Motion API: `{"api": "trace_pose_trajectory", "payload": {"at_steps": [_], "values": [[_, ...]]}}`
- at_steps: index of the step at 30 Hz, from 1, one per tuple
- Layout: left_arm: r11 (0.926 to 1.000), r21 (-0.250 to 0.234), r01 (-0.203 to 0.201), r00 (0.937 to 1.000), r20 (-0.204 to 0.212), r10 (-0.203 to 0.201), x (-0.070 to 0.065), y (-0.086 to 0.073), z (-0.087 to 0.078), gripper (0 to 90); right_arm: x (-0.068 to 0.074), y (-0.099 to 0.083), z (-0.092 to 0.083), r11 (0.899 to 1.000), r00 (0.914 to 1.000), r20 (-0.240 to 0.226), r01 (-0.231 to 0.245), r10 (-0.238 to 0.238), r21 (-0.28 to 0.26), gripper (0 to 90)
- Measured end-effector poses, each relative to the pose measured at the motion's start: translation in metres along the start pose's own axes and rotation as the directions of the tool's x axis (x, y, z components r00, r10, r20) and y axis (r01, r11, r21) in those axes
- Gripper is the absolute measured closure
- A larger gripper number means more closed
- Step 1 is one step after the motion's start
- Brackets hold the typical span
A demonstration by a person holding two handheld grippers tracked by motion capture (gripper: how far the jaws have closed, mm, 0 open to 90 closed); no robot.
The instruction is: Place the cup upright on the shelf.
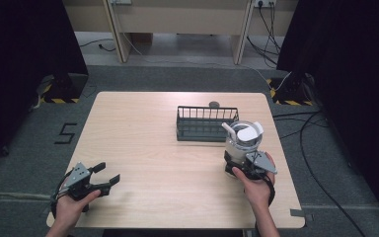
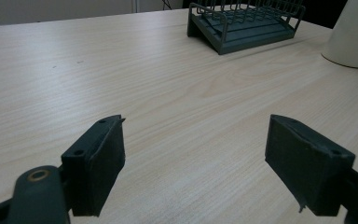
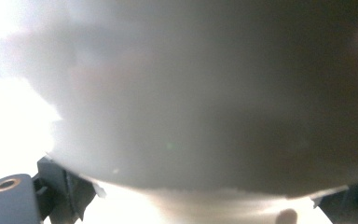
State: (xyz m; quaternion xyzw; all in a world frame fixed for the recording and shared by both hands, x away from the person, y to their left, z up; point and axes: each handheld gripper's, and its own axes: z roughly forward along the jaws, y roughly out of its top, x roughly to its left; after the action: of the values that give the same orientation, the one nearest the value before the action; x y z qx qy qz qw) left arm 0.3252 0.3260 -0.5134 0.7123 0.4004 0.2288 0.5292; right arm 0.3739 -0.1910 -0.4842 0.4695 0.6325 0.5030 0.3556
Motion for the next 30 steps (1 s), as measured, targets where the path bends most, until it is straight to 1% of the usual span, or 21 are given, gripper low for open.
{"api": "trace_pose_trajectory", "payload": {"at_steps": [3, 6, 7, 9, 11, 14, 18, 20, 22, 24, 27, 30], "values": [[1.0, 0.001, 0.001, 1.0, 0.0, -0.001, 0.0, 0.0, 0.0, 19.1, 0.0, 0.0, 0.0, 1.0, 1.0, 0.0, -0.003, 0.003, 0.003, 10.5], [1.0, 0.0, 0.002, 1.0, 0.0, -0.002, 0.0, 0.0, 0.0, 19.2, -0.001, 0.001, 0.001, 1.0, 1.0, 0.0, 0.009, -0.009, 0.001, 10.6], [1.0, 0.001, 0.002, 1.0, 0.001, -0.002, 0.0, 0.0, 0.0, 19.2, 0.0, 0.001, 0.001, 1.0, 1.0, -0.005, -0.002, 0.002, 0.004, 10.6], [1.0, 0.002, 0.002, 1.0, 0.0, -0.002, 0.0, 0.0, 0.0, 19.3, -0.001, 0.001, 0.001, 1.0, 1.0, -0.002, 0.01, -0.01, 0.004, 10.6], [1.0, 0.002, 0.002, 1.0, 0.0, -0.002, 0.0, 0.0, 0.0, 19.4, -0.001, 0.002, 0.001, 1.0, 0.9999, -0.013, -0.003, 0.003, 0.005, 10.6], [1.0, 0.002, 0.003, 1.0, -0.001, -0.003, 0.0, 0.0, 0.0, 19.4, 0.0, 0.004, 0.001, 1.0, 0.9999, -0.016, 0.0, 0.0, 0.003, 10.7], [1.0, 0.001, 0.003, 1.0, -0.002, -0.003, 0.0, 0.0, 0.0, 19.4, 0.001, 0.008, 0.001, 1.0, 0.9998, -0.017, -0.005, 0.004, -0.003, 10.7], [1.0, 0.0, 0.003, 1.0, -0.003, -0.003, 0.001, 0.0, 0.0, 19.4, 0.0, 0.01, 0.001, 1.0, 0.9999, -0.011, 0.013, -0.013, -0.013, 10.7], [1.0, -0.001, 0.003, 1.0, -0.003, -0.003, 0.001, 0.0, 0.0, 19.4, 0.002, 0.013, 0.001, 1.0, 0.9998, -0.015, -0.016, 0.016, -0.01, 10.7], [1.0, -0.001, 0.004, 1.0, -0.004, -0.004, 0.001, 0.0, 0.0, 19.4, 0.001, 0.015, 0.002, 1.0, 0.9999, -0.015, -0.001, 0.001, -0.016, 10.8], [1.0, -0.003, 0.006, 1.0, -0.004, -0.006, 0.001, 0.0, -0.001, 19.4, 0.001, 0.019, 0.003, 1.0, 0.9998, -0.017, -0.008, 0.008, -0.025, 10.8], [1.0, -0.002, 0.006, 1.0, -0.005, -0.006, 0.001, 0.0, -0.001, 19.4, 0.0, 0.024, 0.004, 0.999, 0.9998, -0.018, -0.005, 0.004, -0.036, 10.8]]}}
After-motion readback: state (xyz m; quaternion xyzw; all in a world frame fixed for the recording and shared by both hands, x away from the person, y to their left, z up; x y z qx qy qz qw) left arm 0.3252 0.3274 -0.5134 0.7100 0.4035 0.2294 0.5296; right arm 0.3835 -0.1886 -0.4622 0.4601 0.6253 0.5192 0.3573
